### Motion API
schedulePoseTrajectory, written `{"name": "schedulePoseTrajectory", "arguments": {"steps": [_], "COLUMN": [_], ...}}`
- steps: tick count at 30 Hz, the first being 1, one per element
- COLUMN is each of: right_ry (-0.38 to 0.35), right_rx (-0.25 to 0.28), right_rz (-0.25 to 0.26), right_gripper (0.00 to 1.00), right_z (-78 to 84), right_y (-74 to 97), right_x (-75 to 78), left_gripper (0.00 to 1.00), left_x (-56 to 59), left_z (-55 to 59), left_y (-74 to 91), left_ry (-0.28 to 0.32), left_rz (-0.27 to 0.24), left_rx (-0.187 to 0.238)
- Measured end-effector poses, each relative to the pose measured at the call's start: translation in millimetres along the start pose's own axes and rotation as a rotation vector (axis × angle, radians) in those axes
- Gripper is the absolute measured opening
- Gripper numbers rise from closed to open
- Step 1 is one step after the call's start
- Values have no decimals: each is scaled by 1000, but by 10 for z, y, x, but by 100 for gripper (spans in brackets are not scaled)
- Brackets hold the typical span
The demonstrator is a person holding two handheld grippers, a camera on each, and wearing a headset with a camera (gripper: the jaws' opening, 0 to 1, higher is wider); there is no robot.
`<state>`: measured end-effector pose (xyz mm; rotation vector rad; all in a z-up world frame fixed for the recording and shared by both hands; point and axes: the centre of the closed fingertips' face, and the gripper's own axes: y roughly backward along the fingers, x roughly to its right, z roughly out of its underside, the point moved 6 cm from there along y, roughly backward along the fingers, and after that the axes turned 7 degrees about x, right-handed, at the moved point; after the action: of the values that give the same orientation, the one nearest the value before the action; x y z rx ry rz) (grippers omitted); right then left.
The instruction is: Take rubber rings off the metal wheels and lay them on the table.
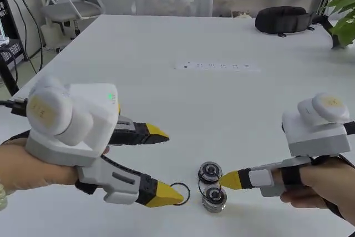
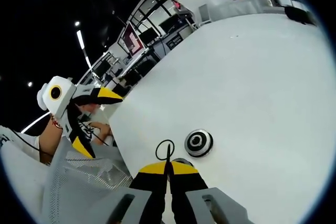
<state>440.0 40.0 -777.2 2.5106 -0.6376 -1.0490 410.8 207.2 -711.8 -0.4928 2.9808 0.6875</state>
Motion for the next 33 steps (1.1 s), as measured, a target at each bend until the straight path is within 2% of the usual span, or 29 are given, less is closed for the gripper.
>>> {"name": "schedulePoseTrajectory", "arguments": {"steps": [12, 17, 20, 25, 33], "right_ry": [-1, -5, -4, 1, 2], "right_rx": [0, 6, 6, 9, 14], "right_rz": [-14, -19, -21, -27, -38], "right_gripper": [0, 0, 0, 0, 0], "right_z": [3, -2, -2, -6, -21], "right_y": [-4, -6, -7, -4, -7], "right_x": [-26, -38, -47, -79, -105], "left_gripper": [64, 66, 67, 68, 68], "left_x": [90, 96, 122, 141, 213], "left_z": [95, 118, 159, 210, 325], "left_y": [327, 453, 514, 592, 650], "left_ry": [34, 71, 80, 117, 164], "left_rz": [-68, -119, -137, -183, -226], "left_rx": [0, 34, 33, 57, 65]}}
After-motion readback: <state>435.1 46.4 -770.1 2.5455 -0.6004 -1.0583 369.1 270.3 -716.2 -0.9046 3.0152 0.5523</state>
